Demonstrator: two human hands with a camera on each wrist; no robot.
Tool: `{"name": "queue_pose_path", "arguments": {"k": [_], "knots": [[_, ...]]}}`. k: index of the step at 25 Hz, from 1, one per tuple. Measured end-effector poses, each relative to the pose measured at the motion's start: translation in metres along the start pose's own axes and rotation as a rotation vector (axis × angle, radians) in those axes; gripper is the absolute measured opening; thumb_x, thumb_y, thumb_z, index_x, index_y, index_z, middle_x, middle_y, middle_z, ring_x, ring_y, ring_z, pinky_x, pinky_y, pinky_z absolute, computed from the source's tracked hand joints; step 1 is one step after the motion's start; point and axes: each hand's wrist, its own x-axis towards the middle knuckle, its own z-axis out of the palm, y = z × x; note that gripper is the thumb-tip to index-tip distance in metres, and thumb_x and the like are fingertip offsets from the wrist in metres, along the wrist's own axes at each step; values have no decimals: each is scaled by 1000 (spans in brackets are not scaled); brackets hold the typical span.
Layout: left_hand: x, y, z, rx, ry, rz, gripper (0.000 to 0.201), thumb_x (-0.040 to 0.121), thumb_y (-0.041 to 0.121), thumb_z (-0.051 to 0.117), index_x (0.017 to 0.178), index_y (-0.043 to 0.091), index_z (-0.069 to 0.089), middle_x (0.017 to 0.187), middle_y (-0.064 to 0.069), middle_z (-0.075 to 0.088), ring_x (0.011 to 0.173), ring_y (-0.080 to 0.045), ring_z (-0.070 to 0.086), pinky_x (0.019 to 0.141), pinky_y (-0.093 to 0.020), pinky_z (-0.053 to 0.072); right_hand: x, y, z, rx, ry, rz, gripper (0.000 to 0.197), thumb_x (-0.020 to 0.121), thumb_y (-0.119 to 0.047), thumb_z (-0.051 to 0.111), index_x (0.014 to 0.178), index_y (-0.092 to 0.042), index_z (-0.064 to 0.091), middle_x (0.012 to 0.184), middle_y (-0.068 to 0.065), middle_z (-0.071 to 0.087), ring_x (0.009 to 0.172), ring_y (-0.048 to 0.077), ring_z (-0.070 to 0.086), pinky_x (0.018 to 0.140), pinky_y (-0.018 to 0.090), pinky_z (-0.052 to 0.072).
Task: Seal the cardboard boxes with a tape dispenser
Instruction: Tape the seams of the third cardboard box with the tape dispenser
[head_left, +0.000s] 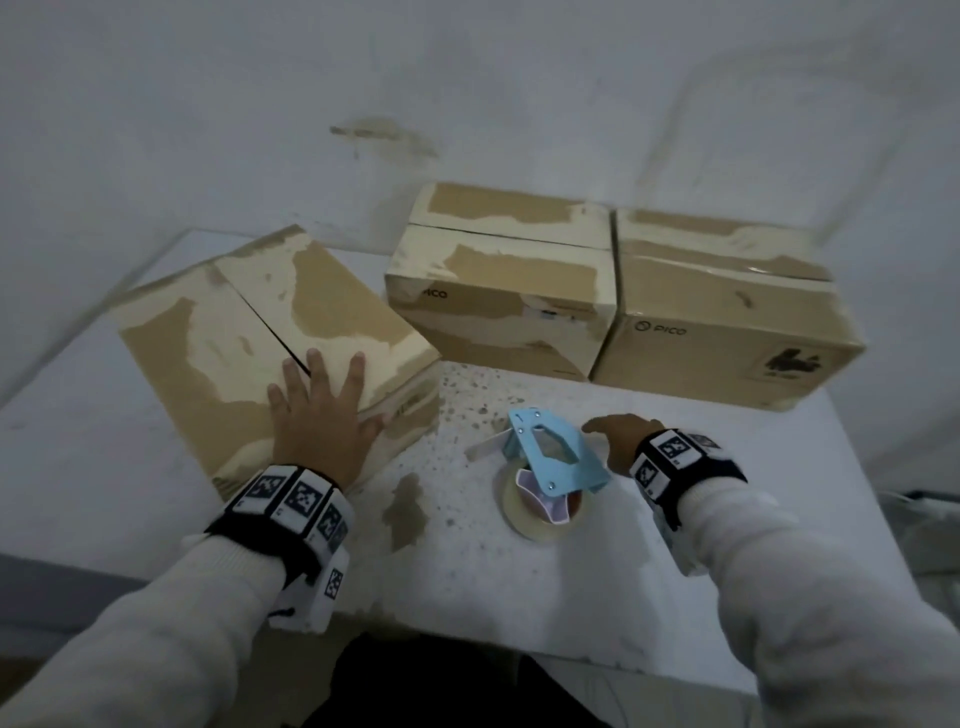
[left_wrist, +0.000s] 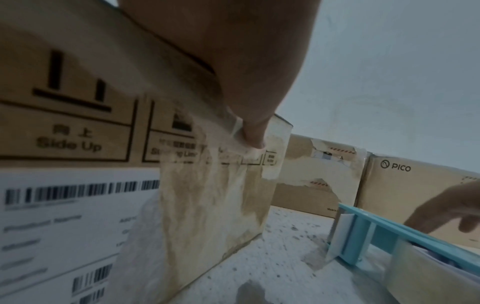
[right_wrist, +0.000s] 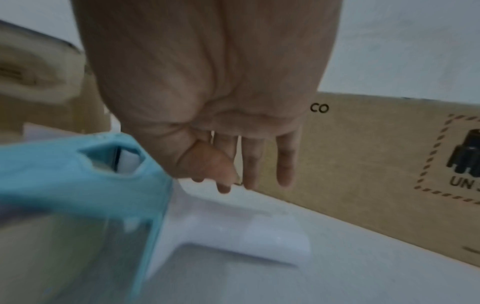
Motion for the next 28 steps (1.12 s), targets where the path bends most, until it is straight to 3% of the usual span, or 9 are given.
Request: {"name": "queue_pose_path", "arguments": {"k": [2, 6, 12, 15, 18, 21, 23, 25, 28], "knots": [[1, 5, 0, 1, -2, -2, 76, 90, 60, 35, 151, 25, 7, 156, -22, 6, 142, -46, 8, 113, -56, 13, 0, 7, 16, -96, -20, -8, 54, 82, -29, 63, 133, -28, 44, 138, 2, 49, 128, 27, 43, 105, 44, 33], [6, 3, 0, 31, -52, -21, 76, 90, 63, 30, 150, 27, 1, 157, -19, 1, 143, -43, 5, 114, -54, 14, 3, 1, 32, -86, 77, -35, 54, 82, -20, 61, 132, -20, 39, 137, 4, 45, 131, 25, 35, 107, 48, 25], [8, -1, -2, 38, -103, -34, 76, 90, 64, 27, 150, 28, -3, 158, -17, -3, 144, -41, 2, 115, -53, 11, 10, -3, 28, 3, 56, -50, 59, 67, -22, 71, 118, -21, 42, 120, 1, 57, 119, 24, 49, 111, 52, 14], [20, -12, -9, 27, -144, -69, 77, 90, 63, 30, 150, 29, -6, 158, -15, -7, 145, -38, -2, 116, -52, 9, 10, -2, 12, 279, -69, -81, 61, 51, -26, 76, 104, -21, 46, 111, 3, 57, 102, 23, 53, 91, 36, 38], [36, -26, -15, -22, -222, -107, 77, 91, 59, 34, 150, 29, -7, 158, -15, -12, 145, -37, -7, 117, -51, 5, 0, -14, -10, 619, -44, -189, 50, 38, -28, 71, 84, -20, 52, 92, 1, 53, 84, 18, 50, 65, 28, 39], [46, -30, -22, -59, -312, -100, 76, 94, 54, 35, 150, 28, -8, 157, -16, -16, 144, -38, -11, 117, -50, 2, -22, -45, -47, 1042, 27, -352, 37, 40, -12, 64, 76, -3, 58, 77, 4, 53, 76, 19, 53, 65, 27, 41], [52, -32, -34, -132, -380, -71, 72, 95, 49, 38, 151, 27, -3, 157, -15, -14, 145, -37, -10, 117, -48, 4, -31, -66, -75, 1213, -27, -461, 51, 39, -18, 62, 86, 1, 59, 80, 9, 55, 76, 21, 53, 68, 28, 42], [60, -44, -54, -307, -423, -42, 62, 97, 41, 39, 150, 24, 13, 159, -12, -1, 146, -32, 1, 116, -43, 10, -32, -91, -104, 1323, -89, -498, 61, 40, -31, 61, 94, -5, 58, 83, 12, 57, 73, 23, 54, 66, 31, 44], [77, -74, -90, -676, -348, -68, 52, 99, 40, 35, 144, 13, 35, 153, -8, 29, 140, -25, 30, 112, -35, 24, -35, -134, -140, 1457, -140, -574, 49, 51, -34, 60, 92, -9, 61, 74, 11, 57, 61, 22, 51, 56, 30, 41]]}}
